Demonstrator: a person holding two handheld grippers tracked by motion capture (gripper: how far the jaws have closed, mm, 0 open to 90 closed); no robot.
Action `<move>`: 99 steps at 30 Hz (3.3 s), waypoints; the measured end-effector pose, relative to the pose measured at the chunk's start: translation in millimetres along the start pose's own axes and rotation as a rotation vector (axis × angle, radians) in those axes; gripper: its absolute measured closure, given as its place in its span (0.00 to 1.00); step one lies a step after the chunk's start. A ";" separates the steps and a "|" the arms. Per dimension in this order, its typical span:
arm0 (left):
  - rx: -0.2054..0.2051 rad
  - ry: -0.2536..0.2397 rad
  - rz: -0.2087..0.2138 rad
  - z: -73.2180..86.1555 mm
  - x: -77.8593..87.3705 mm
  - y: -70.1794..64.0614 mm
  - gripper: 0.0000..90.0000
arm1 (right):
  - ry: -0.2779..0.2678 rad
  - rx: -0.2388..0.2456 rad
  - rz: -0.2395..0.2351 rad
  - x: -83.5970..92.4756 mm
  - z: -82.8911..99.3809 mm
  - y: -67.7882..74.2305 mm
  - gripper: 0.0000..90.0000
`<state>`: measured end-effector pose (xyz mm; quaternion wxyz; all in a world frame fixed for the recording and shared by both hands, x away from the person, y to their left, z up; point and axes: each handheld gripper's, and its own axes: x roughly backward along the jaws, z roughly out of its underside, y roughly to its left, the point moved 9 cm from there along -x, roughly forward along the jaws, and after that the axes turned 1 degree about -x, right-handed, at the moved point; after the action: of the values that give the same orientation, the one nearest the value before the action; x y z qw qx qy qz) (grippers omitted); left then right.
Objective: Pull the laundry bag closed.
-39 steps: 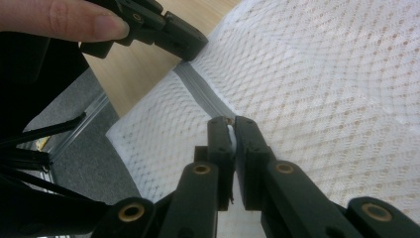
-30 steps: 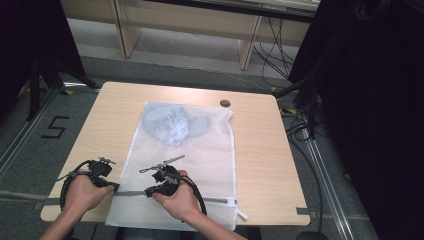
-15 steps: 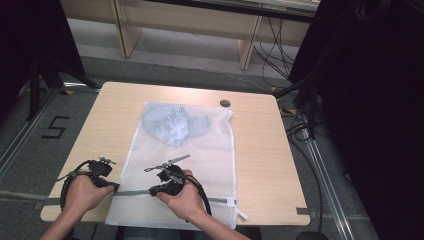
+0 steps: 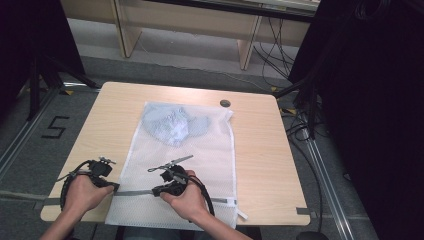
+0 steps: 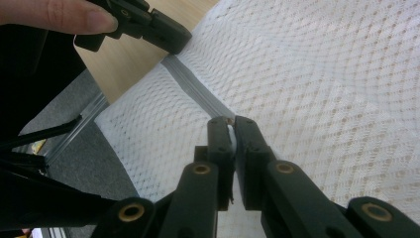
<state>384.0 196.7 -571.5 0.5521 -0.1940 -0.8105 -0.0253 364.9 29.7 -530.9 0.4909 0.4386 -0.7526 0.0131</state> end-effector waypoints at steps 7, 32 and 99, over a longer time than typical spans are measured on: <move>0.000 -0.005 0.000 -0.3 -0.3 -0.2 1.00 | -0.011 0.008 0.010 4.2 -1.2 -2.6 0.97; 0.001 0.001 0.000 -0.1 0.0 -0.2 1.00 | -0.003 -0.011 0.023 11.3 4.5 -11.2 0.97; -0.001 0.000 -0.004 -0.4 -0.2 -0.3 1.00 | -0.005 -0.038 0.053 36.5 17.0 -34.0 0.97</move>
<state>384.3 196.3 -571.5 0.5520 -0.1926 -0.8108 -0.0265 370.5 -22.5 -526.3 0.4968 0.4090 -0.7654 0.0108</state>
